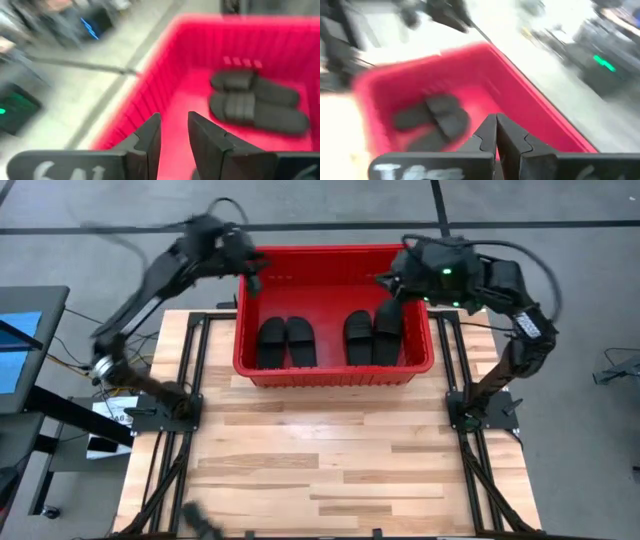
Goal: Pick and place slides into bin
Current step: Return to Home Position
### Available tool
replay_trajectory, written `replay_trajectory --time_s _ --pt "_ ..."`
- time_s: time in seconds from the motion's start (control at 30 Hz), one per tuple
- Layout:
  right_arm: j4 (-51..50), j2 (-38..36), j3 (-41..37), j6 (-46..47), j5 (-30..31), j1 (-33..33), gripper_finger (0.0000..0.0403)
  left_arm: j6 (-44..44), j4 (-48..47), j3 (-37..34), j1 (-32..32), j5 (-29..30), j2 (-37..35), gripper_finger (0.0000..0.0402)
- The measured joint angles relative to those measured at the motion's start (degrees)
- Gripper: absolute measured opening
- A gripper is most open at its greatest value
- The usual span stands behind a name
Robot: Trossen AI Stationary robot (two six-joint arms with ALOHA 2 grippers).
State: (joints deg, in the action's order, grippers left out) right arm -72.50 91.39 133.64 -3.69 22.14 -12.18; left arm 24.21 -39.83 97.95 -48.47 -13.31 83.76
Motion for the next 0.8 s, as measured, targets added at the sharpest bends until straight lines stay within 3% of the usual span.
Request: replay_trajectory --time_s 0.2,0.33,0.57,0.8 --pt "6.6 -1.4 0.0 -2.3 -13.0 1.6 0.0000 -8.3 10.2 -15.4 5.7 9.9 -19.3 0.0089" --pt "8.7 -1.3 0.0 -1.5 -17.3 3.4 0.0000 -14.4 13.3 -25.5 10.1 14.2 -31.6 0.0089" --pt "9.1 -1.9 0.0 0.7 -16.6 8.7 0.0000 -24.5 13.4 -38.7 22.0 23.9 -48.0 0.0089" --pt "9.2 -4.0 0.0 6.5 -5.8 18.9 0.0000 -31.9 13.8 -53.3 34.0 31.6 -60.2 0.0089"
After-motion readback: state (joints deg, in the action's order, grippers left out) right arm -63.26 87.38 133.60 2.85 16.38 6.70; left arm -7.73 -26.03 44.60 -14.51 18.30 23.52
